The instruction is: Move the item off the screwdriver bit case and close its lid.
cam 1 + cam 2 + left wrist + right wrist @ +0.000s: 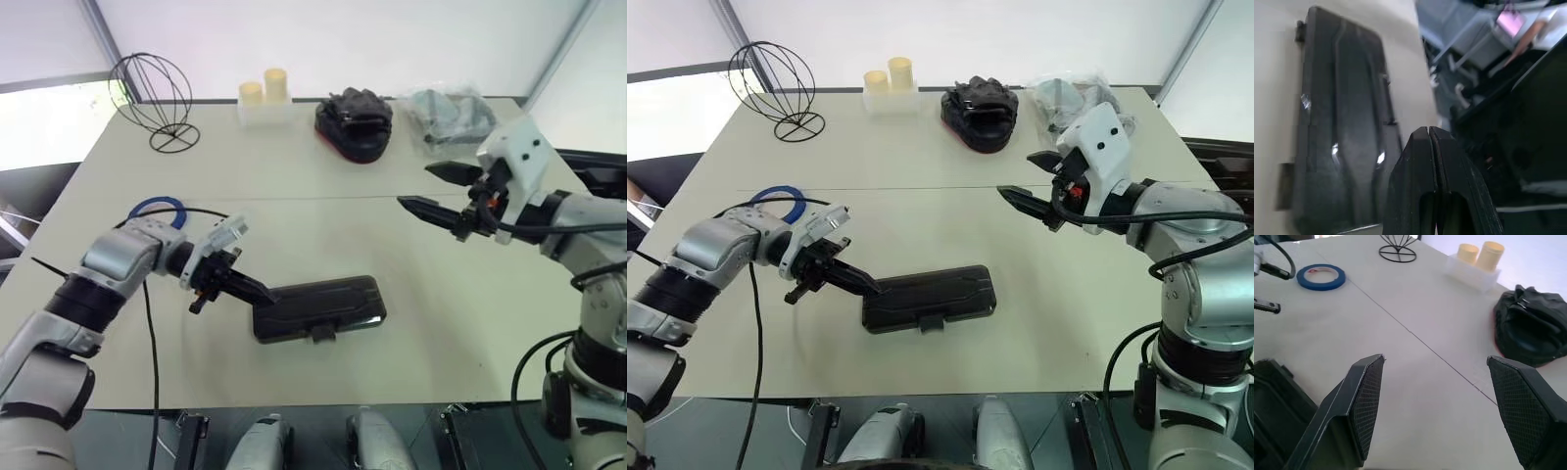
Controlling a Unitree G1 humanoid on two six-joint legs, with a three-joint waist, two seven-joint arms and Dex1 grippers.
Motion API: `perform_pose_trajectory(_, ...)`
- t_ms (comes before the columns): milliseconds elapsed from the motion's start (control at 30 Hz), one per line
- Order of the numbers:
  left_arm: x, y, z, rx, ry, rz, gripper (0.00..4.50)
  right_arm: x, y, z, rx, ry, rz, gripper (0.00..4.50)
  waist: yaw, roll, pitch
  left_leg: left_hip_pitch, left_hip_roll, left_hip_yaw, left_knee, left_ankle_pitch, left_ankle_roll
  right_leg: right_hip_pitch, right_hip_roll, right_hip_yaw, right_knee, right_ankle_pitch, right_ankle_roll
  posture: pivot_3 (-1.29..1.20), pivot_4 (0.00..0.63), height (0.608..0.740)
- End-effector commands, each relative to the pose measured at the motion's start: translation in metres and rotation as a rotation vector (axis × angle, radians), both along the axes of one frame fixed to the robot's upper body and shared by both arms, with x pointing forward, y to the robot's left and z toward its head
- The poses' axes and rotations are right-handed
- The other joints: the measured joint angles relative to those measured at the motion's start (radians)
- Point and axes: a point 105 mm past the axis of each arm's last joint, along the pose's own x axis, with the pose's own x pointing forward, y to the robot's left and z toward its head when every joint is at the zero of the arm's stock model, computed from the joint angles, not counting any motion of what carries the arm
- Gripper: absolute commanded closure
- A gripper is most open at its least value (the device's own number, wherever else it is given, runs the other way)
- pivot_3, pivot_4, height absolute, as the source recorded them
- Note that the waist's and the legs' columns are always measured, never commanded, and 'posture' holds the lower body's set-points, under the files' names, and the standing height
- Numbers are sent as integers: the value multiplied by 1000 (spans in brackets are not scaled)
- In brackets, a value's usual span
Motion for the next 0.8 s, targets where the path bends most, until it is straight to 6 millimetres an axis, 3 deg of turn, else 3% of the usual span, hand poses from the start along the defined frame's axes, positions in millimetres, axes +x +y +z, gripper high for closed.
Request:
perform_pose_trajectory(33, 27, 4, 35, -99, -131, 125, 4500, 3, -5, 2, -12, -39, -24, 1054, 11, 0, 0, 0, 0, 0, 1, 0, 0, 0, 0, 0, 2, 0, 0, 0, 150, 740)
perform_pose_trajectory(133, 57, 6, 57, -187, -231, 288, 4500, 0, 0, -10, -32, 16, 11, 1054, 20, 0, 0, 0, -1, 1, 1, 0, 0, -1, 0, 0, 3, 0, 0, 0, 150, 740)
perform_pose_trajectory(267, 85, 1, 62, -181, -363, 392, 4500, -39, 24, -60, -173, 222, 215, 1054, 19, -1, 0, 0, -1, 0, 0, 0, 0, -2, -1, -1, 4, 0, 0, 0, 150, 740)
perform_pose_trajectory(300, 89, -4, 55, -143, -406, 382, 4500, -48, 30, -71, -190, 266, 257, 1054, 18, -1, 0, 0, -1, 0, 0, 0, 0, -2, -1, -1, 4, 0, 0, 0, 150, 740)
perform_pose_trajectory(400, 98, -17, 28, -8, -508, 314, 4500, -67, 43, -96, -227, 350, 341, 2370, 18, -2, 0, 0, -1, 1, 0, 0, 0, -2, -1, -1, 3, 0, 0, 0, 150, 740)
perform_pose_trajectory(533, 105, -33, -5, 125, -573, 214, 4500, -77, 52, -116, -234, 412, 367, 4453, 19, -4, 2, 0, -1, 3, 1, 0, 0, -1, -1, -1, 2, 0, 0, 0, 150, 740)
perform_pose_trajectory(667, 115, -47, -35, 299, -675, 159, 4500, -80, 63, -147, -258, 460, 352, 4453, 22, -8, 3, 0, -1, 2, 1, 0, 0, -1, -1, -1, 3, 0, 0, 0, 150, 740)
perform_pose_trajectory(800, 109, -60, -50, 354, -697, 56, 4500, -81, 82, -153, -211, 455, 365, 4453, 21, -9, 4, 0, -1, 2, 1, 0, 0, -2, -1, -1, 3, 0, 0, 0, 150, 740)
